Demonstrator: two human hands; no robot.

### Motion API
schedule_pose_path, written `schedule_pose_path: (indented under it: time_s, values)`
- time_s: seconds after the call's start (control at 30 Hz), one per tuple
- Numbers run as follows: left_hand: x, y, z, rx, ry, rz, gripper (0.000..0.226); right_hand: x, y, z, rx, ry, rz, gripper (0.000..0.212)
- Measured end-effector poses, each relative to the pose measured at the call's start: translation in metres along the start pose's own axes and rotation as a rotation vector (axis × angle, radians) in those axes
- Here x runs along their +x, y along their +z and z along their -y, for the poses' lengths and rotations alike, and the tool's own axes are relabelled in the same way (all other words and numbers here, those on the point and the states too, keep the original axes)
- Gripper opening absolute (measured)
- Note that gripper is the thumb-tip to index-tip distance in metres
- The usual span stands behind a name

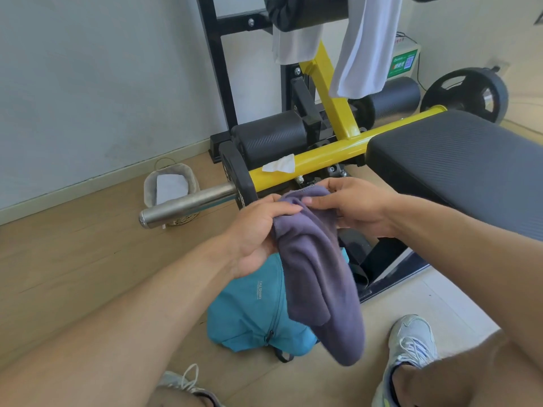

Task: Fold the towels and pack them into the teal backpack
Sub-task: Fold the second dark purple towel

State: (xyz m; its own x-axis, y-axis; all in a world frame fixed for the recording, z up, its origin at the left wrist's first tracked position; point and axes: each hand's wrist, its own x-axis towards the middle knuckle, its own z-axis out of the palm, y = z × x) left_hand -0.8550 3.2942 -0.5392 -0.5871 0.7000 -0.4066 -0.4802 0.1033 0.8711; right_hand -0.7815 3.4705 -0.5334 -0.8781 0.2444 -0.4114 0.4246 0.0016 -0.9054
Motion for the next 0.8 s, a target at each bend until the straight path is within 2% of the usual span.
schedule_pose_path:
  time_s: [0.07, 0.13, 0.2, 0.27, 0.3, 0.33, 0.37, 0.4, 0.5, 0.57, 0.7, 0.8]
  values:
    - [0.001, -0.001, -0.003, -0.020, 0.012, -0.045, 0.051, 0.003, -0.002, -0.001, 0.118, -0.026, -0.017, 0.028]
    - [0.001, -0.003, -0.003, -0.036, -0.013, -0.049, 0.062, 0.004, -0.001, -0.001, 0.178, -0.062, -0.033, 0.035]
    - [-0.001, -0.004, -0.003, -0.076, -0.053, -0.011, 0.061, 0.001, 0.003, 0.001, 0.162, -0.093, -0.018, 0.034]
    - [-0.003, -0.004, -0.005, -0.115, -0.085, 0.020, 0.040, -0.001, 0.005, 0.003, 0.114, -0.139, 0.002, 0.016]
    - [-0.004, -0.006, -0.006, -0.126, -0.096, 0.041, 0.041, -0.002, 0.005, 0.004, 0.090, -0.170, 0.001, 0.006]
    - [-0.005, -0.009, -0.006, -0.131, -0.113, 0.042, 0.056, -0.002, 0.005, 0.005, 0.068, -0.205, -0.002, 0.006]
    - [-0.004, -0.012, -0.007, -0.143, -0.134, 0.050, 0.066, -0.004, 0.005, 0.006, 0.044, -0.229, 0.006, 0.007]
    - [-0.003, -0.013, -0.007, -0.137, -0.136, 0.058, 0.063, -0.006, 0.005, 0.007, 0.027, -0.244, 0.021, 0.009]
    - [-0.001, -0.013, -0.005, -0.024, -0.084, -0.021, 0.023, -0.014, 0.008, 0.011, -0.021, -0.258, 0.077, 0.018]
    - [0.001, -0.013, -0.002, 0.025, -0.045, -0.143, 0.011, -0.015, 0.009, 0.012, -0.030, -0.268, 0.080, 0.024]
    - [0.005, -0.017, -0.005, 0.111, 0.085, -0.301, 0.022, -0.014, 0.005, 0.015, -0.020, -0.271, 0.041, 0.037]
    - [0.004, -0.018, -0.003, 0.251, 0.191, -0.292, 0.026, -0.019, 0.001, 0.016, -0.166, -0.303, 0.025, 0.027]
